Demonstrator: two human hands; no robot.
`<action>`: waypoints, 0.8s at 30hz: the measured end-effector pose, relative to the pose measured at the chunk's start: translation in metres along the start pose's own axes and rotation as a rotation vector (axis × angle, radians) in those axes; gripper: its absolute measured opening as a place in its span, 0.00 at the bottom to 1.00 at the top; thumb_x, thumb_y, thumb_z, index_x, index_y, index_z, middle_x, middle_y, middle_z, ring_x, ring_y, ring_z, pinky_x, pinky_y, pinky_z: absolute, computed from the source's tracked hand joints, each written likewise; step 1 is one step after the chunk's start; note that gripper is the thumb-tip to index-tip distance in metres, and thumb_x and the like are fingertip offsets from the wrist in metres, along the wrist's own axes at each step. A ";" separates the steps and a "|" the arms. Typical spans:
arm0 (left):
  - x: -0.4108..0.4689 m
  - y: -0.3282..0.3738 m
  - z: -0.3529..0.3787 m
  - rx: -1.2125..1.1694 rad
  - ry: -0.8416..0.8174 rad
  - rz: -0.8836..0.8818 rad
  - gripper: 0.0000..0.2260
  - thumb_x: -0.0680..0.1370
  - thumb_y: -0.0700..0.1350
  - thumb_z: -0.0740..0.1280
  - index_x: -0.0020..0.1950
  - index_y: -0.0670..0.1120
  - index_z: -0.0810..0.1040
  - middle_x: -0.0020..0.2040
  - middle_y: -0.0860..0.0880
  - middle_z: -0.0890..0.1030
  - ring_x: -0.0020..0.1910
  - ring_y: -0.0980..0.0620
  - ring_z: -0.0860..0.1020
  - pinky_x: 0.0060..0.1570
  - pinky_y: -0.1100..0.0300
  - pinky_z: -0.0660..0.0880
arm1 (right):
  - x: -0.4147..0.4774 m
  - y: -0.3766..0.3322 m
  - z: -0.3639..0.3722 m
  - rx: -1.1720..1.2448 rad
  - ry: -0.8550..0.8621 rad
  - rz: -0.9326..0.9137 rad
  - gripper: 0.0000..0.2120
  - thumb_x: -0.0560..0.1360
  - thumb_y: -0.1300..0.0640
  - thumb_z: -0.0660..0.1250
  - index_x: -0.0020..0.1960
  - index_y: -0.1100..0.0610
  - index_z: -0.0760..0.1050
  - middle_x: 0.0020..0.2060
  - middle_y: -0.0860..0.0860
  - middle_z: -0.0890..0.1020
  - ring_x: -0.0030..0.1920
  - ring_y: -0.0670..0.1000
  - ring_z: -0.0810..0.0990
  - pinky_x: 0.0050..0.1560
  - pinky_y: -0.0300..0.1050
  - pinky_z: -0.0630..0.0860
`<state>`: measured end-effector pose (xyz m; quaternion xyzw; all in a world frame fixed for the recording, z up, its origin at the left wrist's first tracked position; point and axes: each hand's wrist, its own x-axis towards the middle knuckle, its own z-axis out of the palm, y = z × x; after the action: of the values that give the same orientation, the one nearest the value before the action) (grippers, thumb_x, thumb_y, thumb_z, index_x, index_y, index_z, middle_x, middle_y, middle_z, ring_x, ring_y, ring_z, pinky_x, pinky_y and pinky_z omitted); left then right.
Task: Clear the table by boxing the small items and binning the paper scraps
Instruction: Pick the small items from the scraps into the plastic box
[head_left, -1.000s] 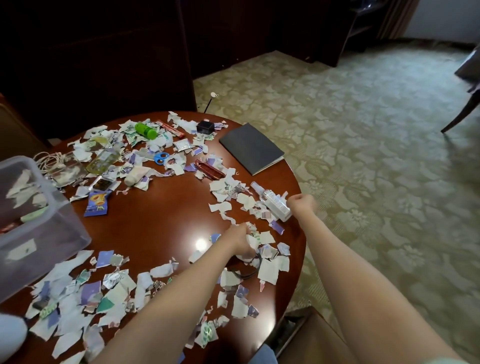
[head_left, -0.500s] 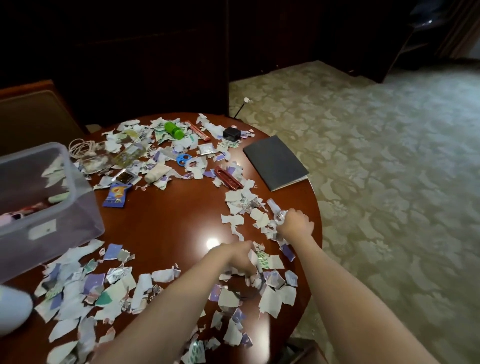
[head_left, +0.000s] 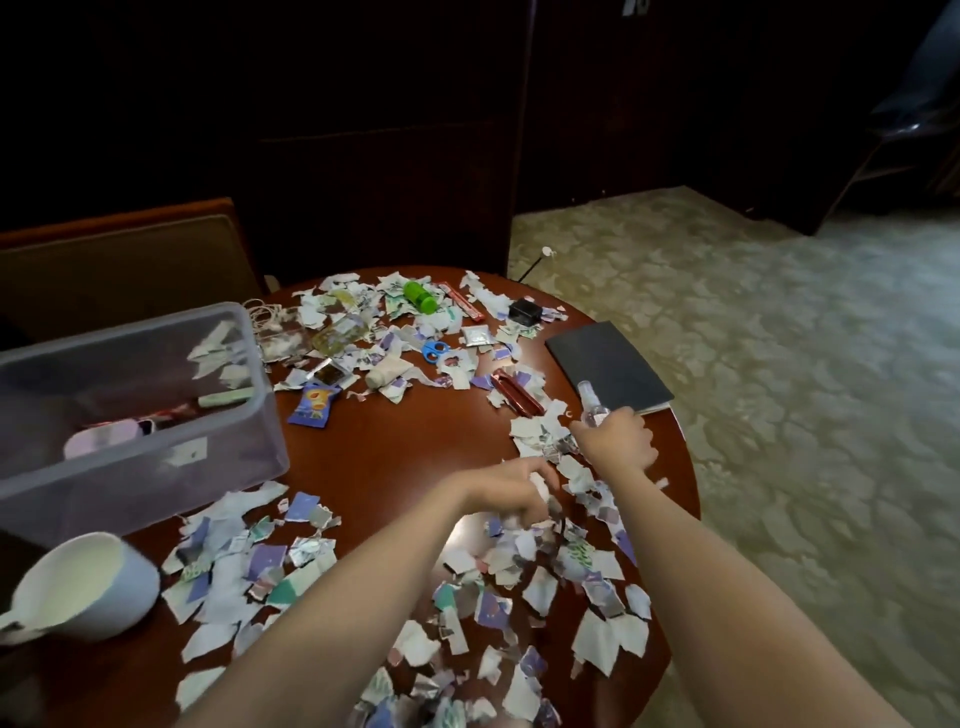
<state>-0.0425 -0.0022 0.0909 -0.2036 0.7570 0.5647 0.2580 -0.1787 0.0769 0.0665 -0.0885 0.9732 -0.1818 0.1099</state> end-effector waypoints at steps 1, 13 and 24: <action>-0.008 0.002 -0.004 -0.028 -0.007 0.032 0.19 0.71 0.27 0.57 0.56 0.45 0.68 0.33 0.50 0.71 0.22 0.59 0.69 0.24 0.67 0.62 | -0.004 -0.006 0.000 0.024 0.002 -0.003 0.30 0.73 0.43 0.64 0.66 0.63 0.66 0.62 0.59 0.73 0.63 0.59 0.71 0.60 0.51 0.70; -0.091 -0.016 -0.064 -0.372 0.126 0.274 0.13 0.56 0.32 0.55 0.37 0.44 0.67 0.36 0.48 0.68 0.34 0.54 0.67 0.30 0.66 0.64 | -0.059 -0.080 -0.009 0.783 -0.425 0.108 0.29 0.72 0.50 0.63 0.68 0.62 0.64 0.66 0.58 0.68 0.65 0.60 0.68 0.59 0.53 0.68; -0.152 -0.048 -0.104 -0.365 0.538 0.217 0.09 0.67 0.31 0.61 0.37 0.45 0.67 0.28 0.50 0.67 0.28 0.53 0.63 0.25 0.65 0.58 | -0.109 -0.139 0.001 0.937 -0.954 -0.117 0.13 0.76 0.53 0.54 0.47 0.62 0.71 0.27 0.55 0.80 0.20 0.48 0.75 0.24 0.32 0.71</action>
<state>0.0887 -0.1127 0.1731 -0.3063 0.7016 0.6412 -0.0532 -0.0556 -0.0280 0.1375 -0.1549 0.6299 -0.5315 0.5448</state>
